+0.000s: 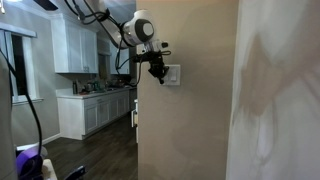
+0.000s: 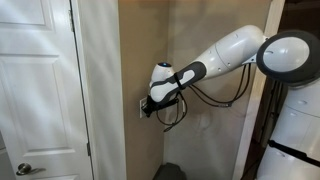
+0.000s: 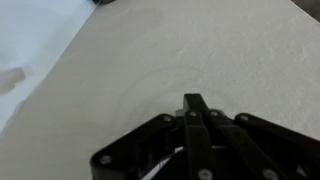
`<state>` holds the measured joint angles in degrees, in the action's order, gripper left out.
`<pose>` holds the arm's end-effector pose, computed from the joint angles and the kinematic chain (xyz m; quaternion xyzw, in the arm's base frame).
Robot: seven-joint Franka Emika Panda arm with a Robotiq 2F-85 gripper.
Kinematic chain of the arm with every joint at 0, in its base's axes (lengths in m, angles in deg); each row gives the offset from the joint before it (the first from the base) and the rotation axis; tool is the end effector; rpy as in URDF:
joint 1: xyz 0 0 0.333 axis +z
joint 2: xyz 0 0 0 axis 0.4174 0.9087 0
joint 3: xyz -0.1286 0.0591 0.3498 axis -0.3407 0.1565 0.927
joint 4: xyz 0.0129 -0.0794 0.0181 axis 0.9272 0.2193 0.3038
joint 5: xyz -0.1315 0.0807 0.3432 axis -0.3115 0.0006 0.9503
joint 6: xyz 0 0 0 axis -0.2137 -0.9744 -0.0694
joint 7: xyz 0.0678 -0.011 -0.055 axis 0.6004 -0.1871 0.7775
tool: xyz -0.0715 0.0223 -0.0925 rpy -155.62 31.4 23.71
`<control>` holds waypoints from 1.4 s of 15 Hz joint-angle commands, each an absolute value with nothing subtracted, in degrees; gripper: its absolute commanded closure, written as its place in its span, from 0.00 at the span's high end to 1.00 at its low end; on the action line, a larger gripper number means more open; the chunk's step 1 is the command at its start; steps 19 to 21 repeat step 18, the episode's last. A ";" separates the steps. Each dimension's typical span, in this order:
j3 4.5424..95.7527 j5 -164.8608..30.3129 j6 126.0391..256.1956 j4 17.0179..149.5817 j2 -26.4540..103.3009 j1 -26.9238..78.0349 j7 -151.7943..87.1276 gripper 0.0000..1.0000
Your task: Turn off the left light switch
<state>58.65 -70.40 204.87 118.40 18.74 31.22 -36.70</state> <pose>0.5287 0.1059 0.5025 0.9758 0.0567 0.2113 0.0018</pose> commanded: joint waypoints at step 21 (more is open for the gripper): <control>59.17 -68.78 204.61 118.35 18.92 30.67 -36.46 0.26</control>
